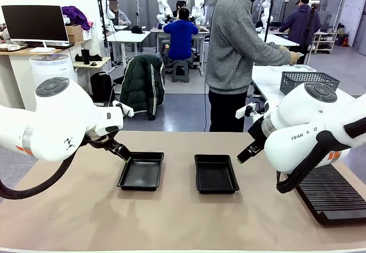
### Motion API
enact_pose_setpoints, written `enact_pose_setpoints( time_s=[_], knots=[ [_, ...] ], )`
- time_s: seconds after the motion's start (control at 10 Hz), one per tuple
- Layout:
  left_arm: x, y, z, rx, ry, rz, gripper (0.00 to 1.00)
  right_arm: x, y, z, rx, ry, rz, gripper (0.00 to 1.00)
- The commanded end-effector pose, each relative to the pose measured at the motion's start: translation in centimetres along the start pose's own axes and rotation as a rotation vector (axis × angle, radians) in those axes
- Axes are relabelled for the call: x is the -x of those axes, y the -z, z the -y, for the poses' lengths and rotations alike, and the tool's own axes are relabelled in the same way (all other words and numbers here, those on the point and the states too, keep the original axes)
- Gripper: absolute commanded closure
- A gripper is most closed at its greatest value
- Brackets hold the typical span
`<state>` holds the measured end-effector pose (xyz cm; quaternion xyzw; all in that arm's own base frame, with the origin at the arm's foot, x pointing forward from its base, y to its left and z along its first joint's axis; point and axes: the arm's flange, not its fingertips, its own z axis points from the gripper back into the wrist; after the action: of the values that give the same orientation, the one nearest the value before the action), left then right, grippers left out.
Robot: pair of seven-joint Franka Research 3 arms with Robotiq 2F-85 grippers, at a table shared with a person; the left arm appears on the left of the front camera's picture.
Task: Inspect and transfer BCBs to ESD trays.
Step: Pick up the Blank PCB from the PCB Rack and place it in the left ESD tray.
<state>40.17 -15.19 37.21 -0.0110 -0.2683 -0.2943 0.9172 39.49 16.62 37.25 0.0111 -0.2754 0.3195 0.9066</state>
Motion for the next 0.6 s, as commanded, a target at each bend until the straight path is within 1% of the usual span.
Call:
enact_pose_setpoints(
  time_s=[0.0, 0.5],
  knots=[
    [0.01, 0.0, -0.02, 0.0, -0.001, 0.0, 0.0, 0.0, 0.0, 0.0, 0.0, 0.0, 0.0, 0.0],
    [0.01, 0.0, -0.02, 0.0, -0.001, 0.0, 0.0, 0.0, 0.0, 0.0, 0.0, 0.0, 0.0, 0.0]
  ],
)
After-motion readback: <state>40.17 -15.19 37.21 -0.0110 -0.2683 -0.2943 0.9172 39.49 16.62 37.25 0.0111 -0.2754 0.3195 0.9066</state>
